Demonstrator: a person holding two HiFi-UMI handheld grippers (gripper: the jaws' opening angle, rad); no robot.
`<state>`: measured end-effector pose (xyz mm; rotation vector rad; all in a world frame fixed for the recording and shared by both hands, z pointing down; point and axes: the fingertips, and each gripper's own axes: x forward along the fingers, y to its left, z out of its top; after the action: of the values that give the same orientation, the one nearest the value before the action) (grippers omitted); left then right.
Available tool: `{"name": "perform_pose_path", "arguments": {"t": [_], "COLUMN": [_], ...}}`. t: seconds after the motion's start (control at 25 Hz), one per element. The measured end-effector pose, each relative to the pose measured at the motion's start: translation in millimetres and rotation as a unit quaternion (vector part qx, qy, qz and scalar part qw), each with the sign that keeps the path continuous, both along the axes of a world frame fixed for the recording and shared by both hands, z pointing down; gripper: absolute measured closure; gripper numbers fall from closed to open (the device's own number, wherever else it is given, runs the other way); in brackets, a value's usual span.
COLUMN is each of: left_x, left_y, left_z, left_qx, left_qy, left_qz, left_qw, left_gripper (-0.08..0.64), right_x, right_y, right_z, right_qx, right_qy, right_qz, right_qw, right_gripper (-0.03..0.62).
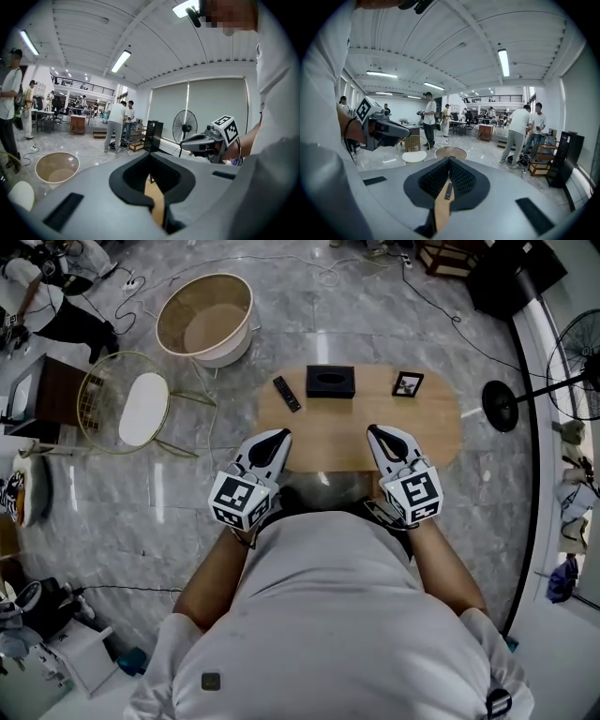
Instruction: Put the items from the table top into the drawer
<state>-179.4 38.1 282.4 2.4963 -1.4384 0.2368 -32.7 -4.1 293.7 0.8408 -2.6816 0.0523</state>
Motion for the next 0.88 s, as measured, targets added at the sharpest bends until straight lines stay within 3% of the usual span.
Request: {"name": "perform_pose_path", "arguments": {"t": [0.44, 0.68, 0.88], "left_x": [-97.1, -122.8, -139.4], "left_y": [31.6, 38.0, 35.4], "left_z": [-6.4, -0.2, 4.0], "left_qx": [0.015, 0.007, 0.002], "left_qy": [0.007, 0.033, 0.033], "left_qz": [-0.001, -0.017, -0.033], "left_qw": [0.9999, 0.9993, 0.9989], "left_gripper": [0.551, 0.551, 0.551], "right_x": [-125.7, -154.5, -171.5], "right_y": [34.1, 45.3, 40.2], "right_z": [-0.2, 8.6, 16.6], "right_qx": [-0.001, -0.01, -0.02], "right_qy": [-0.002, 0.009, 0.013], "right_qz": [-0.021, -0.041, -0.055], "right_qw": [1.0, 0.999, 0.998], "right_gripper": [0.566, 0.566, 0.565]}}
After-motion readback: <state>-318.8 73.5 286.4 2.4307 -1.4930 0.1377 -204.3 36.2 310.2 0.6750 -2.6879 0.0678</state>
